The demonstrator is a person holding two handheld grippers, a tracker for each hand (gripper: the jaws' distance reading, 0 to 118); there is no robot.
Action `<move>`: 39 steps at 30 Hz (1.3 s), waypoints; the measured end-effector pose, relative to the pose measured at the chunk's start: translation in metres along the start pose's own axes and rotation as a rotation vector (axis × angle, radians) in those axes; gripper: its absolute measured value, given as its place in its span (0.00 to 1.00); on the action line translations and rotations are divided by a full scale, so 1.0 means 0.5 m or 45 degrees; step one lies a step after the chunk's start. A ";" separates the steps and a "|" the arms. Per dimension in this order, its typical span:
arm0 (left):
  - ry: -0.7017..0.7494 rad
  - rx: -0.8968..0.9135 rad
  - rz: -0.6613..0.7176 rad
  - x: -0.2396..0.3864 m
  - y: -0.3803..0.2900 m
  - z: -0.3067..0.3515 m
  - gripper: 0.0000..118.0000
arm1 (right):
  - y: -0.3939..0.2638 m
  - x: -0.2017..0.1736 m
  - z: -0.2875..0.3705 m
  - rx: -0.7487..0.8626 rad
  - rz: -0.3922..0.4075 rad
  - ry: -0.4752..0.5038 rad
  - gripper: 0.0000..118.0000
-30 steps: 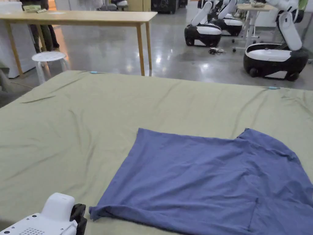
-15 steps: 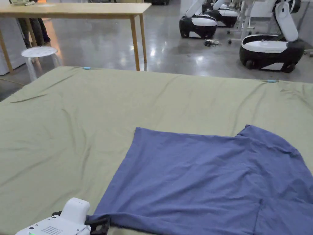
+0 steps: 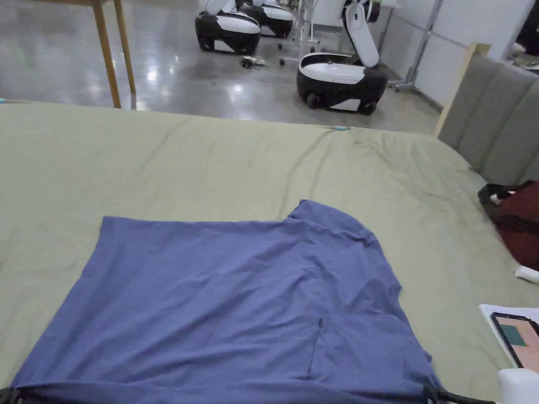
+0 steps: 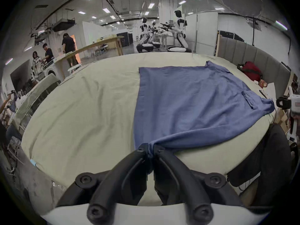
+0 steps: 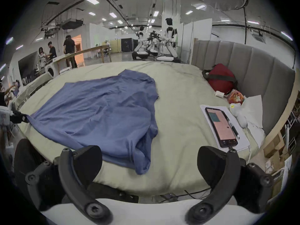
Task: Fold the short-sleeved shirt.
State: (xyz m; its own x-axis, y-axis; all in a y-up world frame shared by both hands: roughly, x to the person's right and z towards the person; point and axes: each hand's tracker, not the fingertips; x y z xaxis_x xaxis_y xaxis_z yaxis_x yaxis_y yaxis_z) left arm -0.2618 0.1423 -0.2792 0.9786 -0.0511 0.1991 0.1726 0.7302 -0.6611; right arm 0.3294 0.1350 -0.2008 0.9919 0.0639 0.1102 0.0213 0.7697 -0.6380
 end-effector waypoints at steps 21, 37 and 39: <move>0.048 0.089 -0.069 -0.008 0.232 0.034 0.04 | 0.221 0.015 0.017 0.178 -0.127 0.220 0.05; 0.123 -0.128 0.026 -0.014 0.340 -0.258 0.59 | 0.338 0.029 -0.335 -0.122 -0.114 0.038 0.68; 0.125 0.071 0.010 -0.011 0.308 -0.170 0.95 | 0.318 0.039 -0.256 0.000 -0.189 0.142 0.89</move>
State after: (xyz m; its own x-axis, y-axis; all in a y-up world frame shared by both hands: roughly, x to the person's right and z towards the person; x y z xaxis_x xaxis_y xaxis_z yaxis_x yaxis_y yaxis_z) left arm -0.2312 0.1971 -0.4434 0.9866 -0.1100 0.1203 0.1613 0.7674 -0.6205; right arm 0.3680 0.1775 -0.3977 0.9856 -0.1208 0.1180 0.1682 0.7654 -0.6212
